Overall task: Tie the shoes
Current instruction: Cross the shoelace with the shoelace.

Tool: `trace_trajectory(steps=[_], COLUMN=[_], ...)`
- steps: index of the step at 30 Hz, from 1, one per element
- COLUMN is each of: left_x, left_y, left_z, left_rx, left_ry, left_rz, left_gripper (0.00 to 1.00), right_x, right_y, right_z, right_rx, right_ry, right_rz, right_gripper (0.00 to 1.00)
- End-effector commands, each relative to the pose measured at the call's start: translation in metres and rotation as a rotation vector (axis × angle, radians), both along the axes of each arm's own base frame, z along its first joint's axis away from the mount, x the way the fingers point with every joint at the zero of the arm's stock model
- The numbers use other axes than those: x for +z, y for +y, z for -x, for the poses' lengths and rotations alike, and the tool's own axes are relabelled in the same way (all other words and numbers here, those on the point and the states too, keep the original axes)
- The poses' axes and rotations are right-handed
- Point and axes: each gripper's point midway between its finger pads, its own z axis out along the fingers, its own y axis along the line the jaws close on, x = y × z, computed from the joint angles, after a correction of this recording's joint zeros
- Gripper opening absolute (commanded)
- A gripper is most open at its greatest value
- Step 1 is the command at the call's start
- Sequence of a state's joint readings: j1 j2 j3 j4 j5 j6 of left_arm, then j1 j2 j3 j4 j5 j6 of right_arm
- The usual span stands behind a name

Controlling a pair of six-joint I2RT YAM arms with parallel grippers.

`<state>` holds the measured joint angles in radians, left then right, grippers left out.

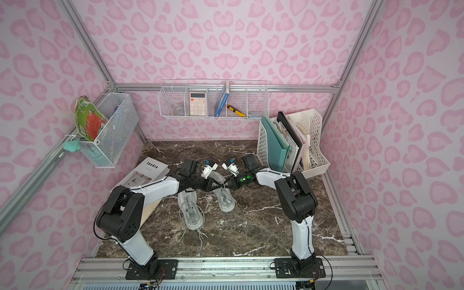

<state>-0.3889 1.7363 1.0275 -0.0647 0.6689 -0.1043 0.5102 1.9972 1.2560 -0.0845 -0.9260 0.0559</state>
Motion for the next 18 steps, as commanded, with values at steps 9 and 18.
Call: trace_trajectory(steps=[9, 18], left_x=[0.007, 0.007], left_y=[-0.002, -0.002], left_z=[0.003, 0.003], left_rx=[-0.019, -0.021], left_ry=[-0.012, -0.013], left_rz=[0.014, 0.015], left_gripper=[0.0, 0.0], right_x=[0.004, 0.009], right_y=[-0.005, -0.003], right_z=[-0.008, 0.004], right_rx=[-0.026, 0.024], right_ry=[-0.045, -0.018], right_rz=[0.018, -0.034], right_gripper=[0.0, 0.2])
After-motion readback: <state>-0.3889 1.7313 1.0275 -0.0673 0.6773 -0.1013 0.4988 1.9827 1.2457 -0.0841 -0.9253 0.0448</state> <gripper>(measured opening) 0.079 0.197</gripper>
